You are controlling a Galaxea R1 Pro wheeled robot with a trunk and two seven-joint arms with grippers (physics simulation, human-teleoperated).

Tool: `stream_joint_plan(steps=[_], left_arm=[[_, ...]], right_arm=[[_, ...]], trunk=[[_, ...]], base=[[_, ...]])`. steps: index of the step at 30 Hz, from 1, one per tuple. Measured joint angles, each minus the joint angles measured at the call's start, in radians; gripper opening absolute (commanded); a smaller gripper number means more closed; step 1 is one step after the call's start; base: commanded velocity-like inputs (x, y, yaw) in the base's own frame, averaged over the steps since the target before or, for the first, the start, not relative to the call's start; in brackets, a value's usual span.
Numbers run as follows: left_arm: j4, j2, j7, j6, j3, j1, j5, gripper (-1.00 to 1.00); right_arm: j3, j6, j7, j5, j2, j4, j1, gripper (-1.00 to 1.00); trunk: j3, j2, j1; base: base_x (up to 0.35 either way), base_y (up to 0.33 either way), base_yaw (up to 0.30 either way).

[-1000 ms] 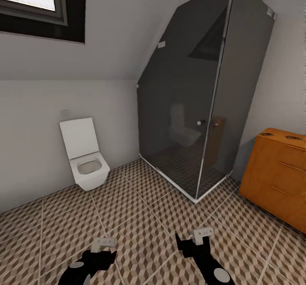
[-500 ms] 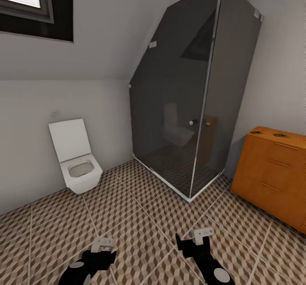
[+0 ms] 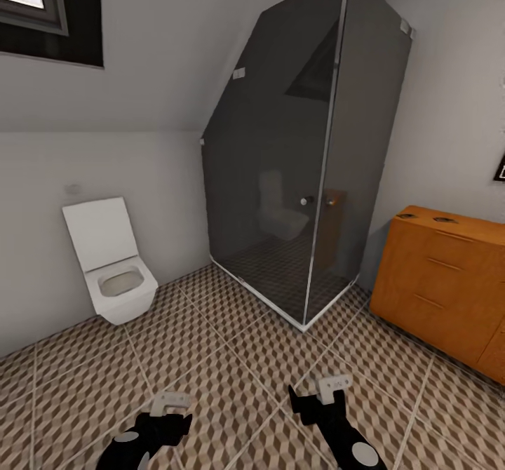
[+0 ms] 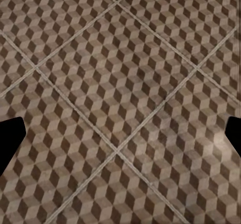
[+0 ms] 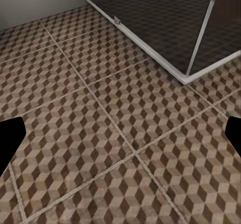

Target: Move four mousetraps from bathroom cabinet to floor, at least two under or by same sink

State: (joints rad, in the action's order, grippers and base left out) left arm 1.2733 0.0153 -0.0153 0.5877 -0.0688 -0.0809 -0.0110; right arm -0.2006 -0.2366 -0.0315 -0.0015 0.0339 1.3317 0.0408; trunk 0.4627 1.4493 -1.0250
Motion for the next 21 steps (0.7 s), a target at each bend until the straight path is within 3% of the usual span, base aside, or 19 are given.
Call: stream_joint_plan(steps=[9, 21], left_arm=[[0.000, 0.000, 0.000, -0.001, 0.000, 0.000, 0.000, 1.00], [0.000, 0.000, 0.000, -0.001, 0.000, 0.000, 0.000, 1.00]], right_arm=[[-0.012, 0.000, 0.000, 0.000, 0.000, 0.000, 0.000, 1.00], [-0.013, 0.000, 0.000, 0.000, 0.000, 0.000, 0.000, 1.00]], trunk=[[0.000, 0.000, 0.000], [0.000, 0.000, 0.000]], base=[[0.038, -0.034, -0.119], [0.202, -0.183, -0.117]])
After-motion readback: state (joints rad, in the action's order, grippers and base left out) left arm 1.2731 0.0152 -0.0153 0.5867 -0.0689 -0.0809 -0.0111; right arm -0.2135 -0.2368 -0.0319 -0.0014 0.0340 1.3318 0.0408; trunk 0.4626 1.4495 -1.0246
